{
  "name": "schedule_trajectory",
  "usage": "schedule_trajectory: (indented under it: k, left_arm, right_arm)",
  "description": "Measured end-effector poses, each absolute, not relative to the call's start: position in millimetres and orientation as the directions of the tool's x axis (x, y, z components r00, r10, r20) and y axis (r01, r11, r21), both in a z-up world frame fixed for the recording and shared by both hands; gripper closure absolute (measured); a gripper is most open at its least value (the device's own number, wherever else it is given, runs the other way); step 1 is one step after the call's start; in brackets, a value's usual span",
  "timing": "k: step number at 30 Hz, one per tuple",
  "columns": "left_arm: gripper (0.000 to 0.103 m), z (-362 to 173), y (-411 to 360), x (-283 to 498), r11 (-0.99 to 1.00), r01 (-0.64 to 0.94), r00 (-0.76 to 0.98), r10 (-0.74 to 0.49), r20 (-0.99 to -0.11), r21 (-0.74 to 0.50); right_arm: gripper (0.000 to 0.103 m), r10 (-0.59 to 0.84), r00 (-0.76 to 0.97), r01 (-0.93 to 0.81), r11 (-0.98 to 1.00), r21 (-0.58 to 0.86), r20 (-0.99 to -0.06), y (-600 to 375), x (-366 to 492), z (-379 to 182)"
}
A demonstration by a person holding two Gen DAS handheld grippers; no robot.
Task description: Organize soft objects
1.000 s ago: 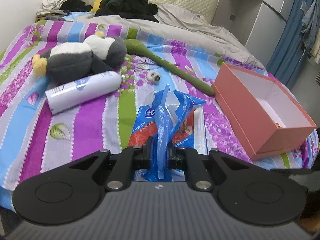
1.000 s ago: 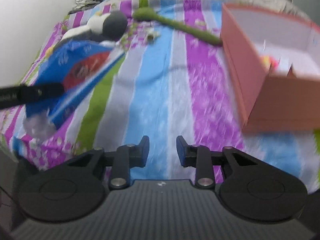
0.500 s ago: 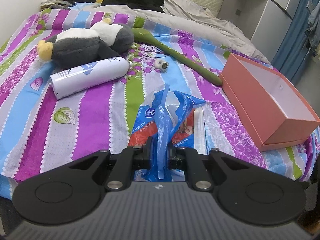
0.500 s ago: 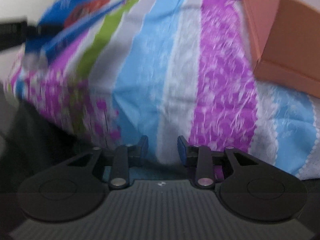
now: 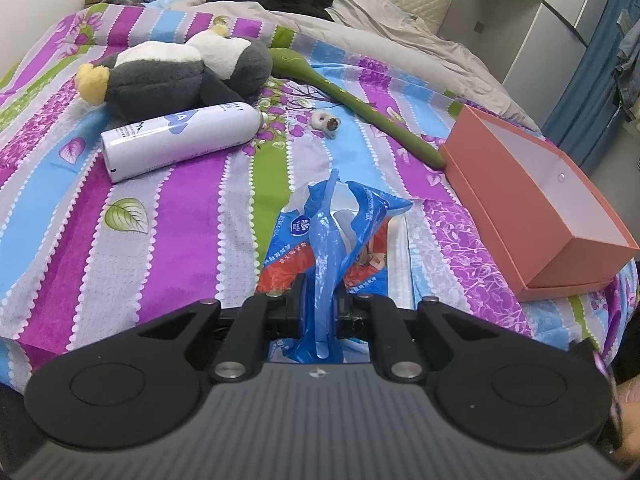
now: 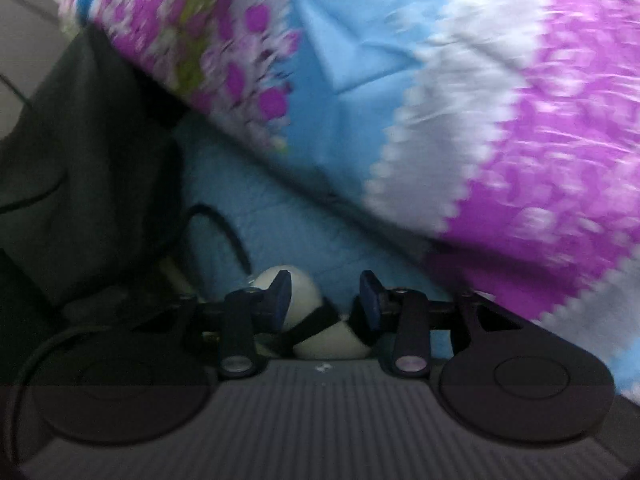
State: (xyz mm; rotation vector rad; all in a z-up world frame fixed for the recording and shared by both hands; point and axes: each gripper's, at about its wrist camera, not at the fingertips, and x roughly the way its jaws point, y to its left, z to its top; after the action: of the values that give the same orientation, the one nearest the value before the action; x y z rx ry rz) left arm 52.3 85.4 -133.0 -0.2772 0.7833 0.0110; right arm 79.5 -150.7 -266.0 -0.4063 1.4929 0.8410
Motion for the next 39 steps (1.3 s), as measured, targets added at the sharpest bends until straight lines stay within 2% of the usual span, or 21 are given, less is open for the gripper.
schedule_trajectory:
  k: [3, 8, 14, 33, 39]
  left_arm:
    - [0.09, -133.0, 89.4, 50.4, 0.962, -0.12, 0.713, -0.088, -0.696, -0.245]
    - [0.09, -133.0, 94.3, 47.5, 0.958, -0.132, 0.717, -0.085, -0.692, -0.254]
    - [0.09, -133.0, 96.6, 46.1, 0.955, -0.135, 0.719, -0.089, -0.689, -0.264]
    - [0.09, -135.0, 93.1, 48.1, 0.955, -0.131, 0.714, -0.095, -0.694, -0.266]
    - [0.09, -135.2, 92.3, 48.8, 0.955, -0.13, 0.713, -0.096, -0.694, -0.266]
  right_arm:
    - [0.063, 0.235, -0.189, -0.714, 0.633, 0.298, -0.953, -138.1, 77.1, -275.5]
    - [0.054, 0.194, -0.278, -0.711, 0.617, 0.337, -0.941, -117.9, 73.4, -295.2]
    - [0.038, 0.152, -0.325, -0.702, 0.622, 0.345, -0.934, -105.9, 74.2, -314.3]
    - [0.036, 0.034, -0.391, -0.711, 0.624, 0.325, -0.92, -93.3, 56.5, -360.0]
    - [0.042, 0.05, -0.381, -0.709, 0.626, 0.326, -0.923, -97.4, 56.0, -356.1]
